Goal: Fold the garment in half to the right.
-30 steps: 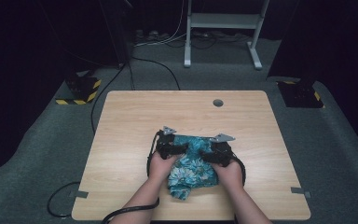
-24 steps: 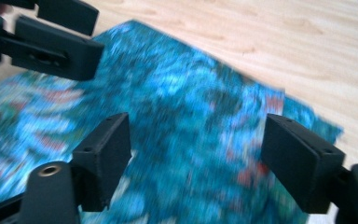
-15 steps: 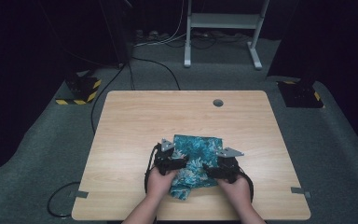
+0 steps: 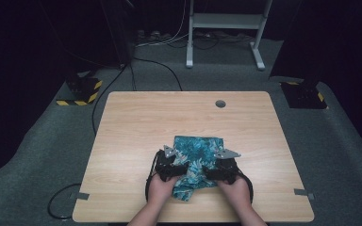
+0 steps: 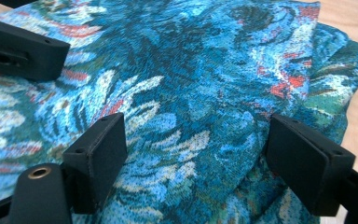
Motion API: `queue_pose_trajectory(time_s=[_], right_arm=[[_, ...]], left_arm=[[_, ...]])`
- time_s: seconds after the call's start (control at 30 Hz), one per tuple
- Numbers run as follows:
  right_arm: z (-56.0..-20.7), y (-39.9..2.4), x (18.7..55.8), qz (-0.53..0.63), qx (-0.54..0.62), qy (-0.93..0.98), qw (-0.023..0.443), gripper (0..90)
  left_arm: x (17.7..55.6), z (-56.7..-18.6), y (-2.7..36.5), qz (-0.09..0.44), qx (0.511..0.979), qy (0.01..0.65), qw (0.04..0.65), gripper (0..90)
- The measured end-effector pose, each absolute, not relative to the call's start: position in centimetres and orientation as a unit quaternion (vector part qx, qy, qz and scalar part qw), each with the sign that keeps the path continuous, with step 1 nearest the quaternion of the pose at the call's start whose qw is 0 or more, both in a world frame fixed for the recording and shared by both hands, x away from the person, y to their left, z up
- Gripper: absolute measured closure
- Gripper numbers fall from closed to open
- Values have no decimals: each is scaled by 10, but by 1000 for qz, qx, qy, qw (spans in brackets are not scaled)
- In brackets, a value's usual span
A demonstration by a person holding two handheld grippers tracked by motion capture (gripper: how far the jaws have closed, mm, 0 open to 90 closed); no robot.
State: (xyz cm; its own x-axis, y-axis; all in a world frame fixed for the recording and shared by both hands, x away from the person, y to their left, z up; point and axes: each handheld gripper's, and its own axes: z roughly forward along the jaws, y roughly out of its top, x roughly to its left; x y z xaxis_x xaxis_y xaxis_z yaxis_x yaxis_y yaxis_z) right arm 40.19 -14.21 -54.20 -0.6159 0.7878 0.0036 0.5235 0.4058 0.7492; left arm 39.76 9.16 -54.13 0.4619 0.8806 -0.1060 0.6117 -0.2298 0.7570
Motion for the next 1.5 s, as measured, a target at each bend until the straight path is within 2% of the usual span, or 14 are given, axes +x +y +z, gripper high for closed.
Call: queue_pose_trajectory(time_s=[0.33,0.4,0.8,0.9,1.27,1.5], right_arm=[[-540,-137,431,366,399,822,174,199],[-539,-136,431,364,404,822,172,177],[-535,-156,410,411,406,797,177,44],[-533,-162,404,419,405,792,185,14],[-526,-183,381,435,391,785,204,2],[-526,-197,365,430,388,788,209,2]], left_arm=[[422,-541,104,175,752,503,389,241],[422,-541,107,169,750,505,393,235],[397,-532,127,162,754,458,442,156],[390,-528,136,164,754,451,448,99],[366,-532,173,171,753,448,450,20],[346,-534,196,185,756,447,441,16]])
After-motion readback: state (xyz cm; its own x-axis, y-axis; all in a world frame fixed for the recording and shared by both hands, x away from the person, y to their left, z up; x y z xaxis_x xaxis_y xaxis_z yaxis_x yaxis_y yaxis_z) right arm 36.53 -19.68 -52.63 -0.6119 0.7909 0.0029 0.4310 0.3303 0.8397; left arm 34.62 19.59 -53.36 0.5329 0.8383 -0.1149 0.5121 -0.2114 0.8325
